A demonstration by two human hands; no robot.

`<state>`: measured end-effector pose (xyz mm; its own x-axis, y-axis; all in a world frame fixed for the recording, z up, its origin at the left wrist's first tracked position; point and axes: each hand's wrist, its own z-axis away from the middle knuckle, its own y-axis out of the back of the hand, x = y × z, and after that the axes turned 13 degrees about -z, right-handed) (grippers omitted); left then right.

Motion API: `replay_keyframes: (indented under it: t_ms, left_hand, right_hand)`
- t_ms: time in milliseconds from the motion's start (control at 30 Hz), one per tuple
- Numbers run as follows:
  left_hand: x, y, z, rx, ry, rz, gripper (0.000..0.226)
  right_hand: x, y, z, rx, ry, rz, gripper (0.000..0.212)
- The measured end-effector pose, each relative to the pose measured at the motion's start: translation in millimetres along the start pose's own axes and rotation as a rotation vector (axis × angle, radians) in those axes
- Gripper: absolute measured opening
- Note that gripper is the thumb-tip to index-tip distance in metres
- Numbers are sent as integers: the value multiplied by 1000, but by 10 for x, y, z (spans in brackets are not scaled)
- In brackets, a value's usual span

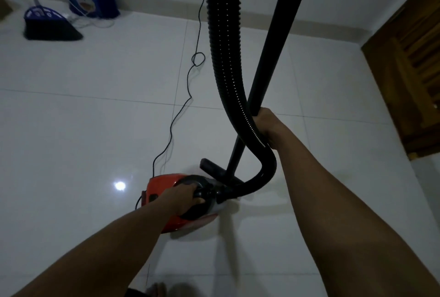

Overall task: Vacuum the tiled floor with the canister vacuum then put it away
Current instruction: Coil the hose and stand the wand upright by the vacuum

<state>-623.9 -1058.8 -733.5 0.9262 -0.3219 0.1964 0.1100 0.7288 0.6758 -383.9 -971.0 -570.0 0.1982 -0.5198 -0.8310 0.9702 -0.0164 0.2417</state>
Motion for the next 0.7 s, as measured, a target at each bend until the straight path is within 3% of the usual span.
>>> replay_keyframes:
  t_ms: [100, 433, 700]
  left_hand:
    - [84, 473, 668, -3, -17, -5, 54]
    - [425, 2288, 2669, 50, -36, 3, 44]
    - [806, 3445, 2679, 35, -67, -159, 49]
  right_hand:
    - [-535, 132, 436, 11, -37, -13, 33]
    - [-2624, 751, 1902, -20, -9, -141, 19]
    - [-3306, 1600, 2044, 5, -15, -314, 17]
